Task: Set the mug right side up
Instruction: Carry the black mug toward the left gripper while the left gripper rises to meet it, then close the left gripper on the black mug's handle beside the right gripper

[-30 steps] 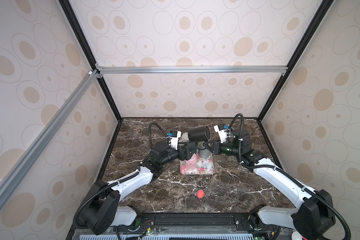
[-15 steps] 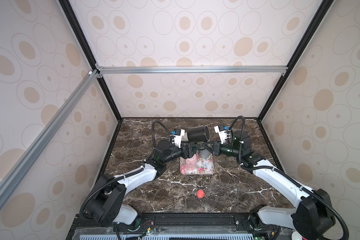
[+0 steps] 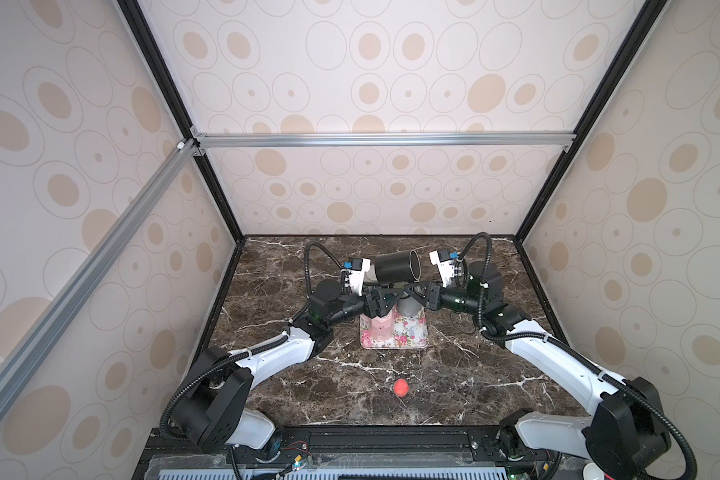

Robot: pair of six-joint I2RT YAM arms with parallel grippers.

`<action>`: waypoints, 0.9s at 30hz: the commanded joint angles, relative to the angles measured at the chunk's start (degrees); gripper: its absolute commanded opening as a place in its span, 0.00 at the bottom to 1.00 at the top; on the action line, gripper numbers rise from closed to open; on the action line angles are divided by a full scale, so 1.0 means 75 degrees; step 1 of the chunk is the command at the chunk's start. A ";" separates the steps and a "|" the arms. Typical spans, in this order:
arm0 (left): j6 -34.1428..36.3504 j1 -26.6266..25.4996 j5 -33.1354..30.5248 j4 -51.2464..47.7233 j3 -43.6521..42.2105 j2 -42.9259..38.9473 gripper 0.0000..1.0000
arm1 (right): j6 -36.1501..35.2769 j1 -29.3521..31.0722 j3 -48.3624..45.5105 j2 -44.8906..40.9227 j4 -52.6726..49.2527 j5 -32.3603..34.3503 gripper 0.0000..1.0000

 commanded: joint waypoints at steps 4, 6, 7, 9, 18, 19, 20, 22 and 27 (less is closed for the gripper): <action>-0.0025 -0.0119 0.0222 0.0043 0.0319 -0.0163 0.85 | -0.0060 -0.0016 0.0176 -0.0358 0.0942 -0.0115 0.00; -0.0001 -0.0119 0.0223 0.0063 0.0303 -0.0188 0.85 | -0.0057 -0.0019 0.0184 -0.0355 0.0922 -0.0126 0.00; 0.0010 -0.0114 0.0223 0.0077 0.0289 -0.0181 0.84 | -0.0038 -0.0019 0.0188 -0.0345 0.0936 -0.0148 0.00; 0.0028 -0.0115 0.0234 0.0088 0.0305 -0.0179 0.83 | 0.0018 -0.0016 0.0175 -0.0323 0.0996 -0.0211 0.00; -0.0177 -0.0123 0.0422 0.0541 0.0378 -0.0042 0.71 | 0.0229 -0.0018 0.0069 -0.0165 0.1315 -0.0407 0.00; -0.0164 -0.0122 0.0422 0.0546 0.0383 -0.0034 0.70 | 0.0234 -0.0016 0.0052 -0.0165 0.1349 -0.0419 0.00; -0.0156 -0.0123 0.0422 0.0555 0.0383 -0.0046 0.69 | 0.0237 -0.0010 0.0031 -0.0160 0.1377 -0.0409 0.00; -0.0131 -0.0124 0.0422 0.0587 0.0401 -0.0072 0.65 | 0.0260 -0.0019 0.0006 -0.0148 0.1403 -0.0413 0.00; -0.0058 -0.0115 0.0351 0.0663 0.0393 -0.0166 0.58 | 0.0336 -0.0027 -0.0133 -0.0049 0.1659 -0.0683 0.00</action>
